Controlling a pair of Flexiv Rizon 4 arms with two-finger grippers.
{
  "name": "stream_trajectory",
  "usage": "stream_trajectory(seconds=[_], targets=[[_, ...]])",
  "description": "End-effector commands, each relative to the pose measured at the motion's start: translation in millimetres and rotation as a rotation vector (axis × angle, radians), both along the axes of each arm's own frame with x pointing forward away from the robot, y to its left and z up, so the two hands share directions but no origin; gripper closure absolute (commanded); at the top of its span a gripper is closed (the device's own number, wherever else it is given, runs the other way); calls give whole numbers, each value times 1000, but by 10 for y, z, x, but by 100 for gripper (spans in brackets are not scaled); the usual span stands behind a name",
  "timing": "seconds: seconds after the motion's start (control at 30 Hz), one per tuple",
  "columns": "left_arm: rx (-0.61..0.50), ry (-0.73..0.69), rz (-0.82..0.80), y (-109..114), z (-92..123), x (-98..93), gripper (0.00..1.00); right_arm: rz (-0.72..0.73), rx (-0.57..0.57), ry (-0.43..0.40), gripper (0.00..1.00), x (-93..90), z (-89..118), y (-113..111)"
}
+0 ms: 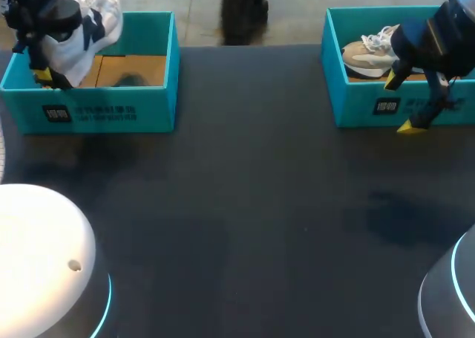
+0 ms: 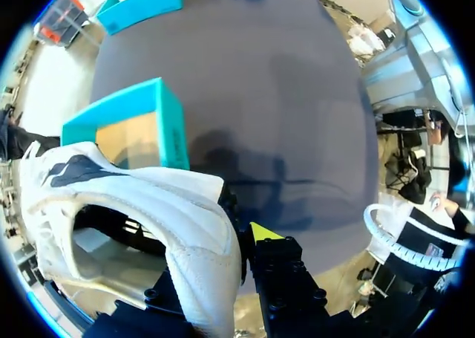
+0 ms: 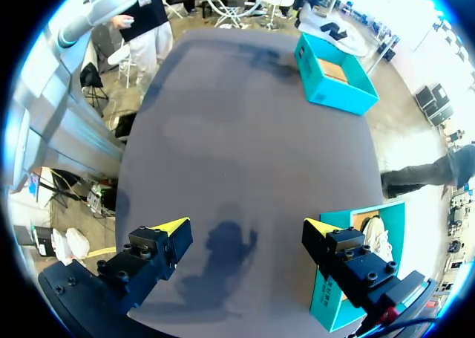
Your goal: Take the shoe out of the shoebox, open the shoe tongue, remove and reinsert the insole, then place the shoe into the shoebox
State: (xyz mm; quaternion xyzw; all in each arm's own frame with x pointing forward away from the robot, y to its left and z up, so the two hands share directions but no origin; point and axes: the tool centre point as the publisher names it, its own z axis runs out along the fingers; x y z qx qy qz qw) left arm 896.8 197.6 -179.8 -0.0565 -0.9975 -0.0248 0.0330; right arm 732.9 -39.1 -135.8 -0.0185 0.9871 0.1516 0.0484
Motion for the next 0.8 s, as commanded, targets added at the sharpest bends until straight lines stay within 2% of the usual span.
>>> stream_trajectory(seconds=[0.03, 0.33, 0.53, 0.8], targets=[[-44, -12, 14, 256, 28, 94, 100, -1, -3, 3, 0, 18, -5, 13], [-53, -37, 60, 722, -22, 353, 100, -1, -3, 3, 0, 18, -5, 13], [-16, -50, 69, 945, -126, 525, 100, -1, -3, 3, 0, 18, -5, 13], [-46, -71, 102, 1160, -165, 816, 100, -1, -3, 3, 0, 18, -5, 13]])
